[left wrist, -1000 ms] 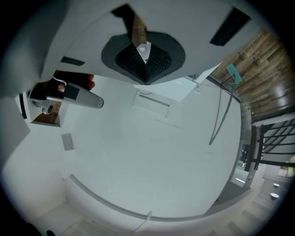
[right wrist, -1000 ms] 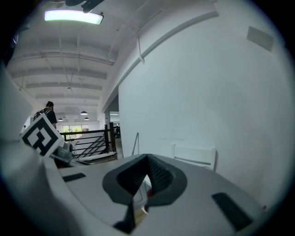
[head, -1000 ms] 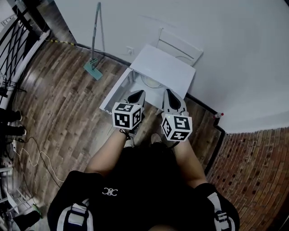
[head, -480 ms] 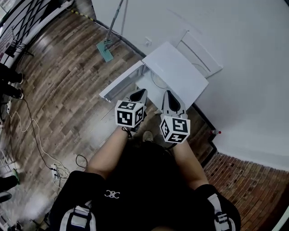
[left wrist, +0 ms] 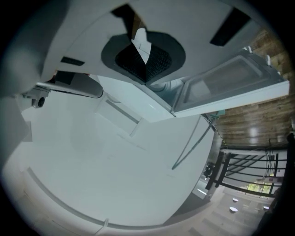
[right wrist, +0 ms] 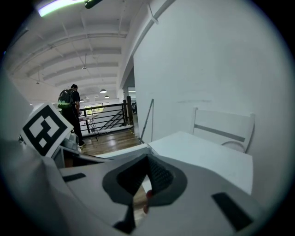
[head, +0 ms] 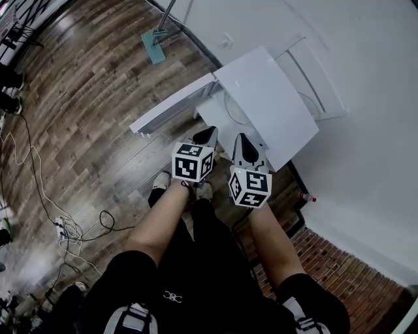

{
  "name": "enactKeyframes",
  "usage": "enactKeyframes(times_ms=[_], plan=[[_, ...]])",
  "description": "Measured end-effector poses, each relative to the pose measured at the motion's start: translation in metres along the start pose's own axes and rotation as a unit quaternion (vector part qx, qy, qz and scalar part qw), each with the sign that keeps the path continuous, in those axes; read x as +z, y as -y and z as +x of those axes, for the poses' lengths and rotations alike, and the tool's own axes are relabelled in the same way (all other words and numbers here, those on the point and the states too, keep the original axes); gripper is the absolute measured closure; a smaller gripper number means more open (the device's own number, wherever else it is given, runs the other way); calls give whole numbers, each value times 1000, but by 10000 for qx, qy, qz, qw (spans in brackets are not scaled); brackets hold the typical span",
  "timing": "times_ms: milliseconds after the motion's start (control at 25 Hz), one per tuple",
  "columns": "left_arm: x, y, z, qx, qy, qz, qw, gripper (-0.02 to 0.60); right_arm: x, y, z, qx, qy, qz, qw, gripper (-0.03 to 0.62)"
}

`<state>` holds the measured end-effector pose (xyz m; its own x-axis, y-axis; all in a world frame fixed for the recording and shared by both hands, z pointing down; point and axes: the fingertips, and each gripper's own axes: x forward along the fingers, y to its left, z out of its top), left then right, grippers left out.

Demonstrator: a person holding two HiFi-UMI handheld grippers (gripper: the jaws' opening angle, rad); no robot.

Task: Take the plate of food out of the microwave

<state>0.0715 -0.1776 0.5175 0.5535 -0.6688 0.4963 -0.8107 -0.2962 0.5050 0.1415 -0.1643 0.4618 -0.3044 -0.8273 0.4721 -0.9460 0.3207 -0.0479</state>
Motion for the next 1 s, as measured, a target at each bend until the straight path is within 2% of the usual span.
enactKeyframes(times_ms=[120,320,520,680,840,880,920,1000], plan=[[-22,-22,39,13,-30,-150,9999,590,-34,7,28,23,-147,-62,9999,588],[-62,-53,96,-164,-128,-324,9993,589,-94,12,61,36,-366,-525,9979,588],[-104,-66,146,-307,-287,-659,9969,591,-147,29,63,-135,-711,-368,9967,588],[-114,-81,181,-344,-185,-1043,9938,591,-176,40,61,-166,-948,-372,9947,588],[-118,-86,208,-515,-31,-1562,9864,588,-196,53,52,-208,-1134,-289,9929,588],[-119,-83,214,-577,-30,-1646,9847,453,-199,55,50,-216,-1167,-257,9926,588],[-121,-81,220,-617,-51,-1703,9834,376,-201,56,48,-211,-1187,-246,9924,588],[-125,-77,231,-610,-146,-1754,9825,376,-204,54,46,-170,-1206,-269,9922,588]])
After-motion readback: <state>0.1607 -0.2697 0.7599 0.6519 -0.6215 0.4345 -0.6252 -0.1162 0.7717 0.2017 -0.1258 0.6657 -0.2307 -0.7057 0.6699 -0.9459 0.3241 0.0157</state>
